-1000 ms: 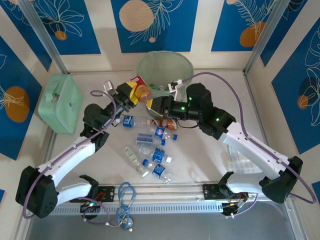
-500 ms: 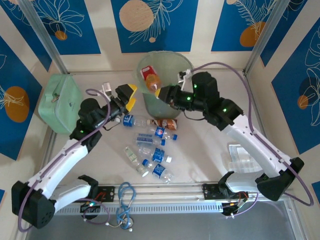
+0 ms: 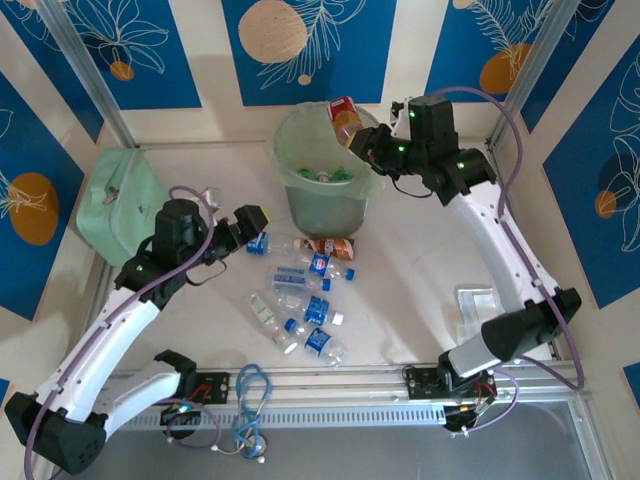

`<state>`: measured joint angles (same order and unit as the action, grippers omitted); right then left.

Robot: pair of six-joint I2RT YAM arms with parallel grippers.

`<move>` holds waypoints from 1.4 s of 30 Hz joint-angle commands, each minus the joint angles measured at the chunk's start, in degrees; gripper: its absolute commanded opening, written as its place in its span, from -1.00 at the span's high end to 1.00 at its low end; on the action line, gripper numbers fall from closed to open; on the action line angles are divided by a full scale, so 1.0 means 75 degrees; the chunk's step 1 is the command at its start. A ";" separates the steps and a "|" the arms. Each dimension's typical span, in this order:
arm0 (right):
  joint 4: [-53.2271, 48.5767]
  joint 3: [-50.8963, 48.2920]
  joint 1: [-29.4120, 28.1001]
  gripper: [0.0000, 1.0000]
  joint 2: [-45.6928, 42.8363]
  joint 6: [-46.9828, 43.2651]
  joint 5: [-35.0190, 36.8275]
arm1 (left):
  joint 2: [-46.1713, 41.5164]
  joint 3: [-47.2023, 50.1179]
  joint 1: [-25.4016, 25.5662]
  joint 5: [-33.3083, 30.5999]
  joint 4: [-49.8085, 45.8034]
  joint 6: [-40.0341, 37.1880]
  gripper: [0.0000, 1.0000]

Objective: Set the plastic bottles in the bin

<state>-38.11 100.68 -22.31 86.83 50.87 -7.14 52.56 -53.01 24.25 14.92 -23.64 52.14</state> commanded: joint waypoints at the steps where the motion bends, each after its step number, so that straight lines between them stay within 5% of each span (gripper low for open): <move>1: -0.0382 0.0640 0.0091 0.45 0.0365 -0.0370 -0.0387 | -0.0152 0.0102 -0.0058 -0.0123 -0.0640 -0.0455 -0.95; 11: -0.1093 0.2139 0.0103 0.13 0.1834 -0.0575 -0.0240 | -0.0229 0.0430 -0.0058 -0.0181 -0.1209 -0.0693 -0.91; 15: -0.1309 0.2511 0.0103 -0.25 0.2132 -0.0561 -0.0110 | -0.0364 0.0734 -0.0058 -0.0209 -0.1415 -0.0610 -0.89; 20: -0.1231 0.2456 0.0026 -0.29 0.1933 -0.0570 -0.0050 | -0.0404 0.1121 -0.0051 -0.0079 -0.1608 -0.0454 -0.87; 29: -0.0771 0.1108 -0.0546 -0.28 0.0302 -0.0667 0.0388 | -0.0394 0.1756 0.0011 -0.0216 -0.1760 0.0025 -0.82; 42: -0.0039 -0.2689 -0.2462 -0.24 -0.2975 -0.0122 0.1819 | 0.0607 0.2270 0.0619 -0.0803 -0.1641 0.0826 -0.67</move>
<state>-39.59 83.85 -39.35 66.08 48.01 2.70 56.01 -36.53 28.23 11.49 -35.38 56.14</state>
